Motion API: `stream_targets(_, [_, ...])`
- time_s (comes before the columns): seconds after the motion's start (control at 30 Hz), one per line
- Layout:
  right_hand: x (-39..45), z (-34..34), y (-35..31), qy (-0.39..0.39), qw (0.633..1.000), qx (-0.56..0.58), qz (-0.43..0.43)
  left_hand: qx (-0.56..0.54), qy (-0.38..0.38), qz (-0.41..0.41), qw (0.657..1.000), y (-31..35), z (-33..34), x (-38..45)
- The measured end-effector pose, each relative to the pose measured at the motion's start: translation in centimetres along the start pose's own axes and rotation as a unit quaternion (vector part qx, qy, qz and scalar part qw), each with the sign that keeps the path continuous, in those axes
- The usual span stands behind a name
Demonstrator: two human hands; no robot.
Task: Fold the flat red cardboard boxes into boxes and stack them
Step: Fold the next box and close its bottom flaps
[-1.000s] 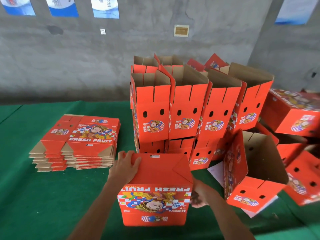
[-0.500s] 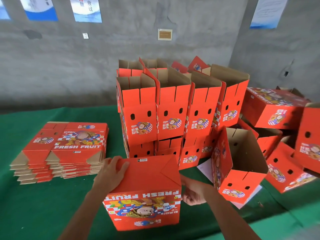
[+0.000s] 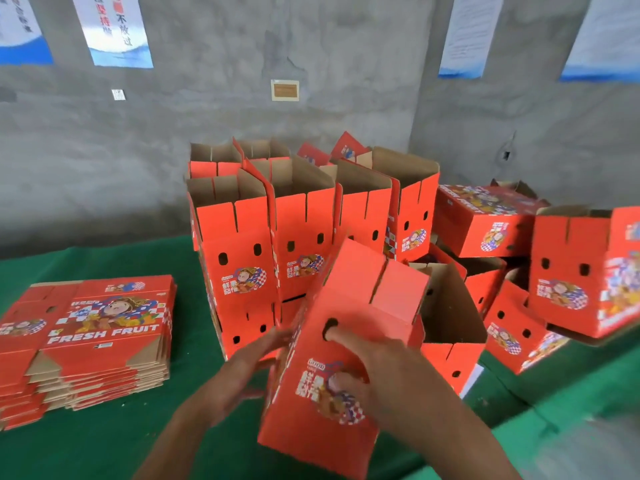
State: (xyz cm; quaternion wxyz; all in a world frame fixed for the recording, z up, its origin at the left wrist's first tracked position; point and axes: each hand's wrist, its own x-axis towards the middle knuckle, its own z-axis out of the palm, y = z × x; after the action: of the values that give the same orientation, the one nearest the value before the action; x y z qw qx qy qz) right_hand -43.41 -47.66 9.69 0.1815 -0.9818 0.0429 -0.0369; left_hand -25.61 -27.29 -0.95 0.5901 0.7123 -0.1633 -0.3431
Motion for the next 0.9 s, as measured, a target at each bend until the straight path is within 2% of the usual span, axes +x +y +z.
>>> stream_targets(0.17, [-4.4, -2.0, -1.0, 0.095, 0.989, -0.104, 0.040, -0.051, -0.115, 0.100, 0.987, 4.6, 4.6, 1.7])
stream_targets(0.2, [-4.9, -2.6, -0.9, 0.140, 0.981, -0.131, 0.039, -0.062, -0.133, 0.118, 0.982, 6.3, 5.9, 2.2])
stream_targets(0.3, [-5.8, -3.7, 1.2, 0.277, 0.948, -0.145, 0.056, -0.055, -0.089, 0.191, 0.976, 12.2, 10.4, 4.4])
stream_targets(0.37, [-5.7, -4.3, 3.0, 0.315, 0.934, -0.152, 0.069, -0.031, -0.050, 0.266, 0.962, 15.6, 13.4, 5.5])
stream_targets(0.47, [-4.6, -4.8, 6.5, 0.357, 0.917, -0.154, 0.091, 0.031, -0.098, 0.320, 0.942, 17.3, 17.0, 7.0])
stream_targets(0.53, [-3.5, -4.7, 9.1, 0.352, 0.916, -0.158, 0.112, 0.015, -0.101, 0.325, 0.940, 17.5, 18.8, 8.5])
stream_targets(0.67, [-1.4, -3.4, 14.8, 0.302, 0.929, -0.156, 0.145, 0.035, -0.058, 0.331, 0.941, 16.8, 22.7, 11.9])
stream_targets(0.9, [0.5, -1.3, 20.7, 0.253, 0.945, -0.139, 0.154, 0.015, -0.036, 0.296, 0.955, 13.6, 26.1, 17.2])
